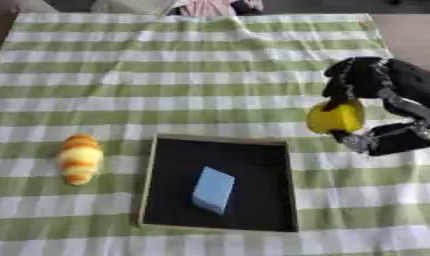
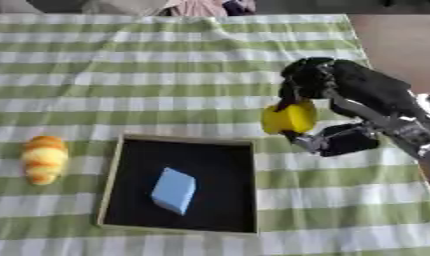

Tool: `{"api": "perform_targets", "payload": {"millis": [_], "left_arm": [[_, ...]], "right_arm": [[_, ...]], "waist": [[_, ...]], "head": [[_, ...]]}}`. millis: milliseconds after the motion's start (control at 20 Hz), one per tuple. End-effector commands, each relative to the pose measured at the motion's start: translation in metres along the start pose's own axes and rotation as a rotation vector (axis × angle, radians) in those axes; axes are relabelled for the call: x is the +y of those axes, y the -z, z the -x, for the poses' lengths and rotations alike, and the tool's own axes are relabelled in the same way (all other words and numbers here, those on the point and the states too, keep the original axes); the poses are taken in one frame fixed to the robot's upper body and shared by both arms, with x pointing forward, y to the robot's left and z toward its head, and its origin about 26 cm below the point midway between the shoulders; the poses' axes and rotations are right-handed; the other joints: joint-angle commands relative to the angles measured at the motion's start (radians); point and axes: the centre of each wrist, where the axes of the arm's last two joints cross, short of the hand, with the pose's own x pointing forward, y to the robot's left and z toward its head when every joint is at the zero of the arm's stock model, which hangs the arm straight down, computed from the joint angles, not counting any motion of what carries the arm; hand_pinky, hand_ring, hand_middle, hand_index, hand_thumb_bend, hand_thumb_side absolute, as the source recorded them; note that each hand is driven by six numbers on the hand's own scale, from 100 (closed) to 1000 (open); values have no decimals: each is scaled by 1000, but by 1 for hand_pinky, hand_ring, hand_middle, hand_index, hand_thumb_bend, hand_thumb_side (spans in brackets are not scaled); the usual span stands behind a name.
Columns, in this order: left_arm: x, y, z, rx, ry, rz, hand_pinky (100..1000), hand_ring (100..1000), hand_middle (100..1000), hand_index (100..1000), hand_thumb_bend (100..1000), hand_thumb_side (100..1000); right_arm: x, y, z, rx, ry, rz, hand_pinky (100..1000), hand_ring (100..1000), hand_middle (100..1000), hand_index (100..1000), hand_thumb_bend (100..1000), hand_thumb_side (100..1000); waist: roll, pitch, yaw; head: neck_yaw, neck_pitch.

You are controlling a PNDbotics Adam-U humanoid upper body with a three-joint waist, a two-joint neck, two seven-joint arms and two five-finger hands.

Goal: Pick up objects on the table and place them in the box.

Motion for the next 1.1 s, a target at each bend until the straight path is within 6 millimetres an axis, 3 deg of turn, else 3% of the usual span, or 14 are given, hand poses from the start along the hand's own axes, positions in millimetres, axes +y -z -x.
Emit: {"api": "perform_targets", "payload": {"millis": [50, 250, 500, 850, 1100], "left_arm": [[3, 20, -13, -62, 35, 11, 802, 678, 607, 811, 100, 566], [7, 22, -14, -68, 69, 3, 801, 677, 607, 811, 100, 567], [19, 18, -13, -67, 121, 2, 801, 676, 606, 810, 100, 570], [30, 11, -8, -63, 161, 19, 801, 674, 605, 810, 100, 575], [33, 8, -6, -58, 167, 22, 801, 673, 605, 810, 100, 576]], "right_arm": [[-5, 16, -3, -59, 36, -39, 773, 621, 472, 592, 100, 171], [-3, 41, -6, -111, 59, -28, 769, 619, 473, 592, 100, 154], [-3, 68, -10, -155, 75, -26, 766, 616, 475, 592, 100, 153], [13, 89, -19, -132, 106, -73, 779, 618, 474, 598, 100, 202], [26, 92, -24, -85, 123, -116, 780, 619, 473, 598, 100, 199]], "waist": [[2, -24, 2], [-2, -31, -7], [-2, -27, -16], [1, -26, -18], [-1, -25, -19]], "head": [[-14, 24], [-7, 49], [-8, 54], [-6, 55], [4, 52]]}}
